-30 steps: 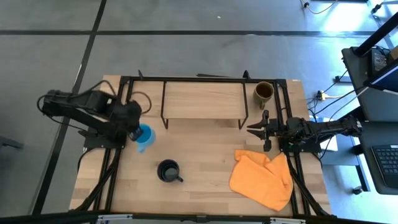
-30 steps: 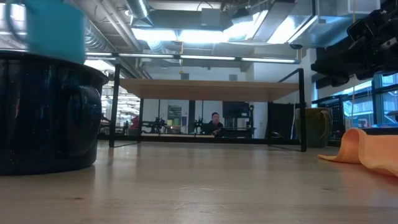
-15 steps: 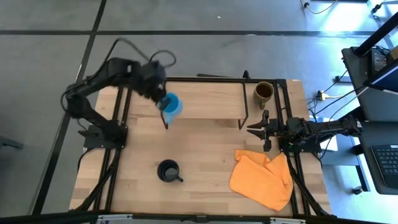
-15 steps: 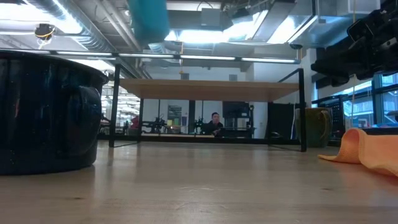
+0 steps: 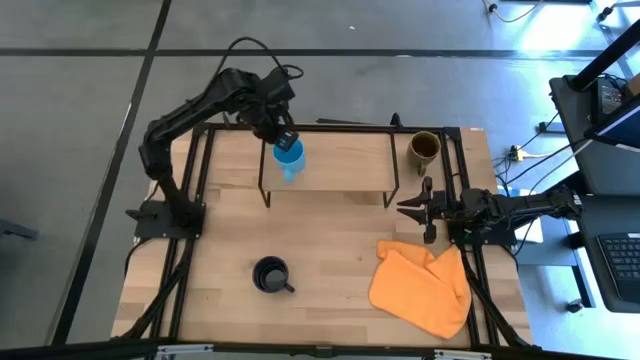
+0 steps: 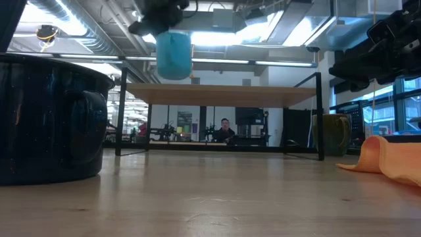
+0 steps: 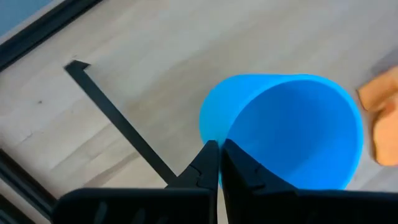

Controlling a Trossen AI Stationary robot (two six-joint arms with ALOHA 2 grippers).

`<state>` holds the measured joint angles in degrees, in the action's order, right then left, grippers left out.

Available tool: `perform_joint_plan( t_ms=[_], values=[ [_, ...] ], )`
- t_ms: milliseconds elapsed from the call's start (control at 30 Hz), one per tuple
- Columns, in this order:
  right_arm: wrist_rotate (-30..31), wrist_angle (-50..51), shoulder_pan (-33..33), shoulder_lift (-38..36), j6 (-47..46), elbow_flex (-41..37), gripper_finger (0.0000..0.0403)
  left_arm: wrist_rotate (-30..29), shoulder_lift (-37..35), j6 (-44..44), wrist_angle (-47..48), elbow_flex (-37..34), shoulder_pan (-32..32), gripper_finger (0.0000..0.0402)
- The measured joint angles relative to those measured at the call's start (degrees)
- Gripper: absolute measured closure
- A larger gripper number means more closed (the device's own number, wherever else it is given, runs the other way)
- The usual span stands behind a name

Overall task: Stack small to large cups/mugs on shelf
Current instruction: Put the light blue mug on the shelf

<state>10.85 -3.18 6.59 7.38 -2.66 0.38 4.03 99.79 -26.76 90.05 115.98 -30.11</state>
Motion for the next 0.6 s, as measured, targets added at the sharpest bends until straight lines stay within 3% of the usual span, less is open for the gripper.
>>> perform_joint_plan(
  t_ms=[600],
  values=[
    [0.00, 0.01, 0.00, 0.00, -0.07, 0.00, 0.0322, -1.99, 0.73, 0.55, -0.34, -4.13, 0.18, 0.0389]
  ],
)
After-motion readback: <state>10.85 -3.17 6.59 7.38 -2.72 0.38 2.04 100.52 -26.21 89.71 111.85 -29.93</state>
